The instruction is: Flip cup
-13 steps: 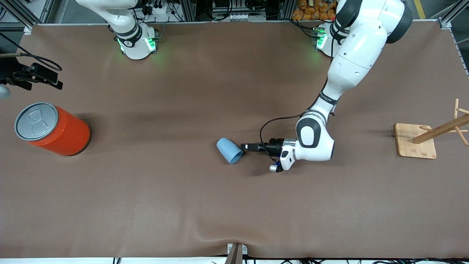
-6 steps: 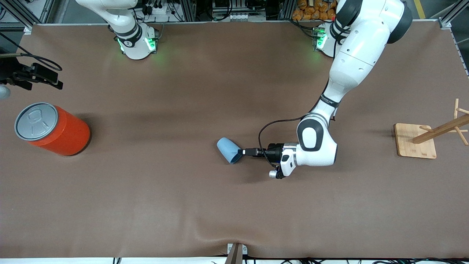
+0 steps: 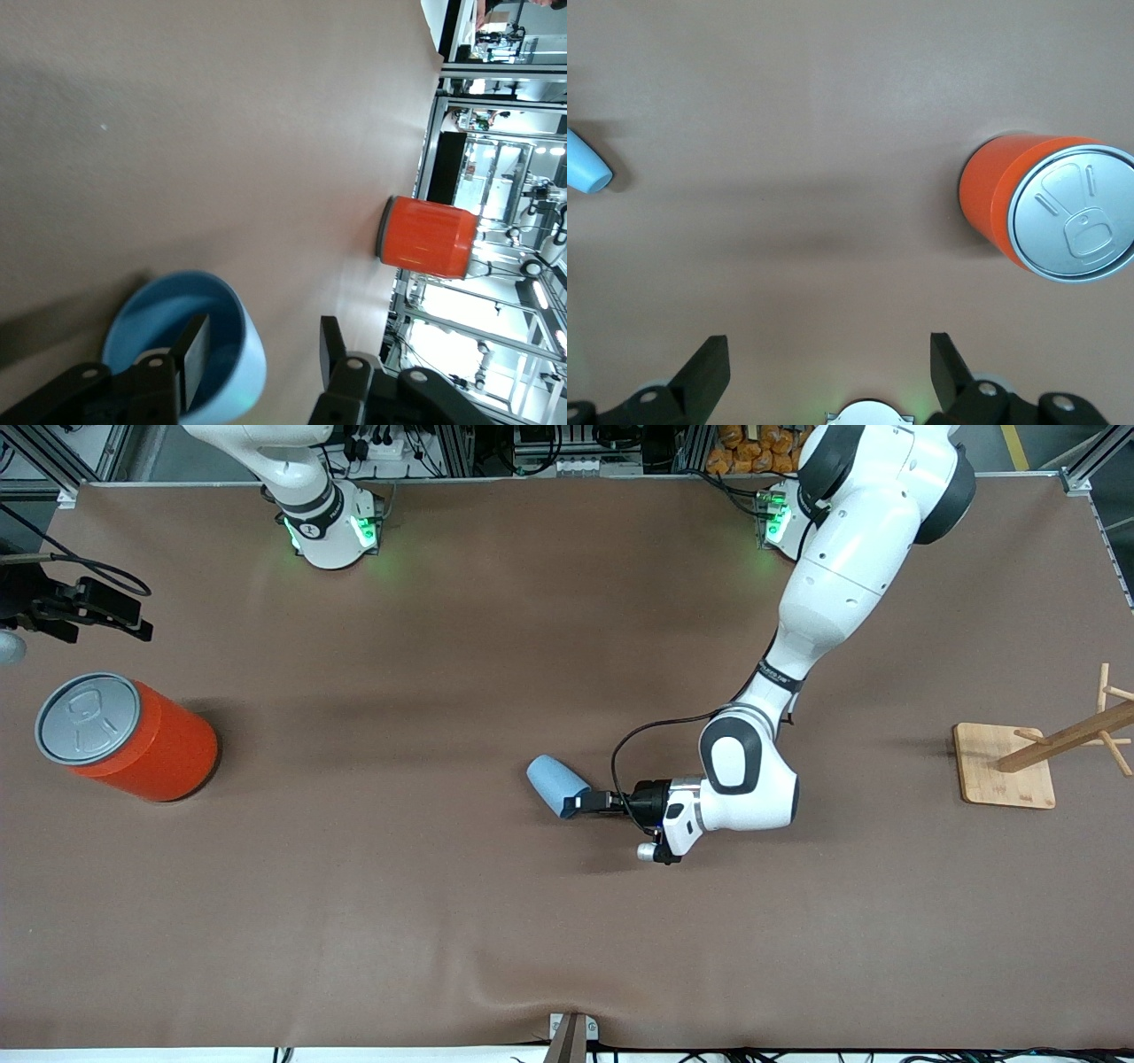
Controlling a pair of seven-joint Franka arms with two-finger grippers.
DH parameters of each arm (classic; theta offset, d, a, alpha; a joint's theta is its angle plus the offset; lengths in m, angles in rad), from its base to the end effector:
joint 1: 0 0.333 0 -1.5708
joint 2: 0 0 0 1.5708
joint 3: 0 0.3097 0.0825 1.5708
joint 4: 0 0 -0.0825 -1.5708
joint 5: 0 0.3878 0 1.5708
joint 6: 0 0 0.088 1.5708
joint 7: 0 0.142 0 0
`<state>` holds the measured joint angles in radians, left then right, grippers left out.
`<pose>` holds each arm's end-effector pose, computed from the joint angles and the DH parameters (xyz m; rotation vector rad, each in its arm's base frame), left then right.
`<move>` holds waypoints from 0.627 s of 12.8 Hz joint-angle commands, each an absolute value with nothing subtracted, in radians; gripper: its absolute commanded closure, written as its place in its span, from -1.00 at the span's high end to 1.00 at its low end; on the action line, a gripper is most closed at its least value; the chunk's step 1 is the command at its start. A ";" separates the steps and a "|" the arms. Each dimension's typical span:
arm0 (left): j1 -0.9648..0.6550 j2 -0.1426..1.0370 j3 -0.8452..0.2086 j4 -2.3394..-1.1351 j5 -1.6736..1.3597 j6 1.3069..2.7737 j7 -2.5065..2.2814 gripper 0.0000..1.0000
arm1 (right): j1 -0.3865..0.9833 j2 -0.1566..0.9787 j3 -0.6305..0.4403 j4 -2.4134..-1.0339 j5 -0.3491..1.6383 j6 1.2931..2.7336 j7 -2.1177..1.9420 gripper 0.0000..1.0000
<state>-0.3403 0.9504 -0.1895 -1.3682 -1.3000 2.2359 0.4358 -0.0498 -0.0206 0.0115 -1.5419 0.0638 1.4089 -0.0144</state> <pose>0.6346 -0.4027 0.1420 2.0383 0.0594 -0.1522 0.5308 -0.0104 0.5953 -3.0706 0.0264 0.1701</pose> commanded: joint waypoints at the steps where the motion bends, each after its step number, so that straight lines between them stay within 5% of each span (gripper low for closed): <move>1: -0.366 0.973 -0.178 -1.333 -1.299 2.252 0.445 0.18 | -0.049 -0.029 0.012 -1.551 0.081 1.408 -0.003 1.00; 6: -0.379 0.951 -0.178 -1.387 -1.285 2.249 0.459 -0.05 | -0.048 -0.029 0.014 -1.557 0.081 1.410 -0.003 1.00; 7: -0.377 0.942 -0.178 -1.403 -1.284 2.246 0.460 -0.35 | -0.048 -0.029 0.014 -1.557 0.081 1.410 -0.003 1.00; 8: -0.374 0.936 -0.176 -1.419 -1.272 2.244 0.475 -0.96 | -0.048 -0.029 0.015 -1.557 0.081 1.410 -0.003 1.00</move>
